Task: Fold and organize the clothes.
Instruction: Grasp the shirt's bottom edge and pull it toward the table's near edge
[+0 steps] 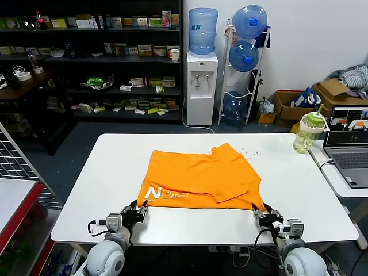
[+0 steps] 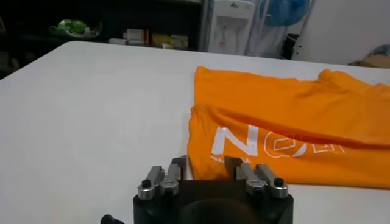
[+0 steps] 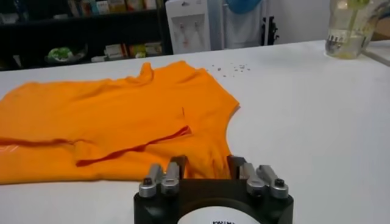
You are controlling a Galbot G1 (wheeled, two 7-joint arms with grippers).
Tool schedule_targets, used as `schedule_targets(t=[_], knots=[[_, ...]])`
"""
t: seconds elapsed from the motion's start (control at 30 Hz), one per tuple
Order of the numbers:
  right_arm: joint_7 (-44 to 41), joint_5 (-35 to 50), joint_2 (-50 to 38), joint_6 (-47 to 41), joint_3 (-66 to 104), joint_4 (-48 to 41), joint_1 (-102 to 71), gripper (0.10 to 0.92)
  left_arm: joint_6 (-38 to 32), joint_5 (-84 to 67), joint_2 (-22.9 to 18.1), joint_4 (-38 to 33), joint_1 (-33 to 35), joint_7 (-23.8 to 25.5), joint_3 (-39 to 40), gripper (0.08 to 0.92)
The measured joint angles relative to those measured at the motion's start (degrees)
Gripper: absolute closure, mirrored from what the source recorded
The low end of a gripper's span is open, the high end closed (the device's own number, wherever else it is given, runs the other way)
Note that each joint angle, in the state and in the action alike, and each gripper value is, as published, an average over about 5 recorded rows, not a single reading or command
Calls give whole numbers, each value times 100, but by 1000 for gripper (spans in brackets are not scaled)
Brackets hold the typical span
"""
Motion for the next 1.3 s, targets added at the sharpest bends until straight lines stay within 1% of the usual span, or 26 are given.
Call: schedule_targets(t=[0.3, 0.37, 0.43, 0.67, 0.93, 1.13, 1.3], knots=[[51, 46, -5, 11, 16, 1, -16, 857, -48, 2, 0, -56, 30, -33, -1, 831], [69, 67, -21, 22, 31, 17, -31, 888, -60, 3, 1, -76, 36, -48, -3, 881], [92, 93, -42, 35, 48, 47, -52, 901, -68, -1, 10, -107, 48, -65, -10, 906], [219, 226, -146, 57, 145, 263, -197, 901, -40, -106, 133, -323, 160, -167, -82, 910], [405, 471, -328, -11, 381, 788, -610, 901, 81, -429, 429, -826, 480, -304, -278, 910], [512, 579, -352, -64, 656, 1229, -1181, 901, 120, -598, 666, -1275, 1005, -380, -495, 910], [580, 594, -328, -94, 832, 1497, -1663, 901, 145, -633, 771, -1630, 1560, -433, -628, 910]])
